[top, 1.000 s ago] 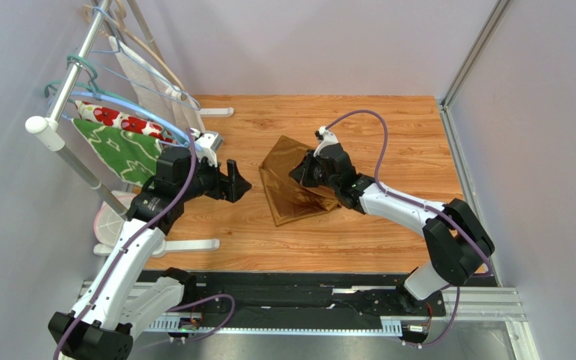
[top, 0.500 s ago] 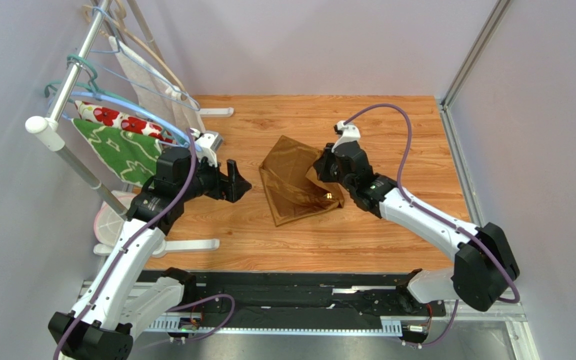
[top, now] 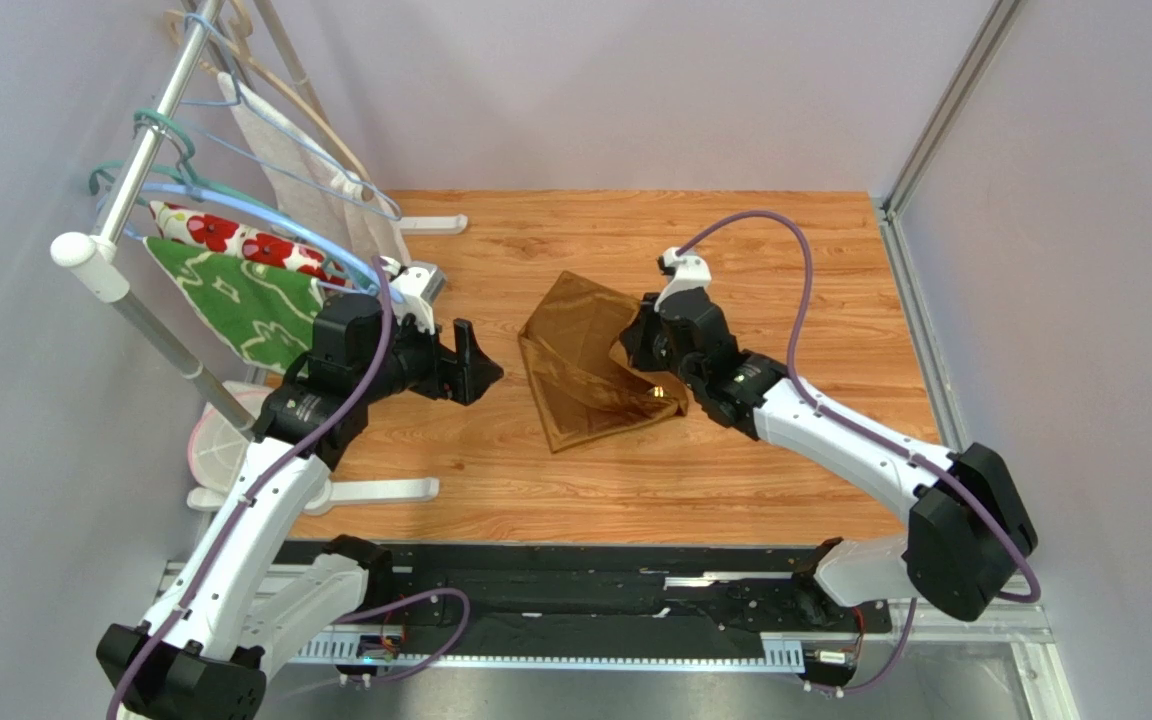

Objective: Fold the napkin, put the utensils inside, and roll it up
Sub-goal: Fold the napkin

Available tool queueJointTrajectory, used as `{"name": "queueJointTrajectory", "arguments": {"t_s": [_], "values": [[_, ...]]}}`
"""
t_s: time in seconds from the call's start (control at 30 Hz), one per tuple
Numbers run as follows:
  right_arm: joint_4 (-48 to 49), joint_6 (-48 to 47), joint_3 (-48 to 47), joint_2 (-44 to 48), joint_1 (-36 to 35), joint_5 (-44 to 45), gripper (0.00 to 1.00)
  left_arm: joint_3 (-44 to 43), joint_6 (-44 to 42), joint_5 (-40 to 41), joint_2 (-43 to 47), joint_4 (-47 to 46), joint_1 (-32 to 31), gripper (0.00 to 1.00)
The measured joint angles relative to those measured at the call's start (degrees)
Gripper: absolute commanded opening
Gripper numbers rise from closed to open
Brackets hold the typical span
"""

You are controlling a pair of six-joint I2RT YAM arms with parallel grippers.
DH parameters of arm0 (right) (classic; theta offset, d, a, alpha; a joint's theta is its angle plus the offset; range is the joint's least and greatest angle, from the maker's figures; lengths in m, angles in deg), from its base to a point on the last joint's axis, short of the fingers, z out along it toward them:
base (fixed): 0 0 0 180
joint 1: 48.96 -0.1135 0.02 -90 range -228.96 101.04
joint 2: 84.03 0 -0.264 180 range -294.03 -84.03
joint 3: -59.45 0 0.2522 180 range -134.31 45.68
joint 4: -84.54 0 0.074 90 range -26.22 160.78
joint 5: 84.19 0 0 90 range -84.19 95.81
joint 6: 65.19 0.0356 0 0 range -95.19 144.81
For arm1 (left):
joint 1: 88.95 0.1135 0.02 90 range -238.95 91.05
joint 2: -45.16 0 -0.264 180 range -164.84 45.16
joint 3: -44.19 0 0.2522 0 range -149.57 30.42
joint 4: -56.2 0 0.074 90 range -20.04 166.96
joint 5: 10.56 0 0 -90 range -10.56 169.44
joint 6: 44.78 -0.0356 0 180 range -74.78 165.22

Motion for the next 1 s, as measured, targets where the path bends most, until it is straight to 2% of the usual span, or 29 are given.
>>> {"name": "queueJointTrajectory", "arguments": {"t_s": [0.2, 0.43, 0.8, 1.0], "values": [[0.3, 0.9, -0.7, -5.5, -3.7, 0.5, 0.0, 0.0, 0.0, 0.0, 0.0, 0.0, 0.0, 0.94], [-0.7, 1.1, -2.3, -7.3, -7.6, 6.1, 0.0, 0.0, 0.0, 0.0, 0.0, 0.0, 0.0, 0.94], [-5.5, -4.7, -4.5, 0.9, -7.1, 16.7, 0.0, 0.0, 0.0, 0.0, 0.0, 0.0, 0.0, 0.94], [-7.4, -5.9, -4.5, 2.8, -6.0, 19.1, 0.0, 0.0, 0.0, 0.0, 0.0, 0.0, 0.0, 0.94]]}}
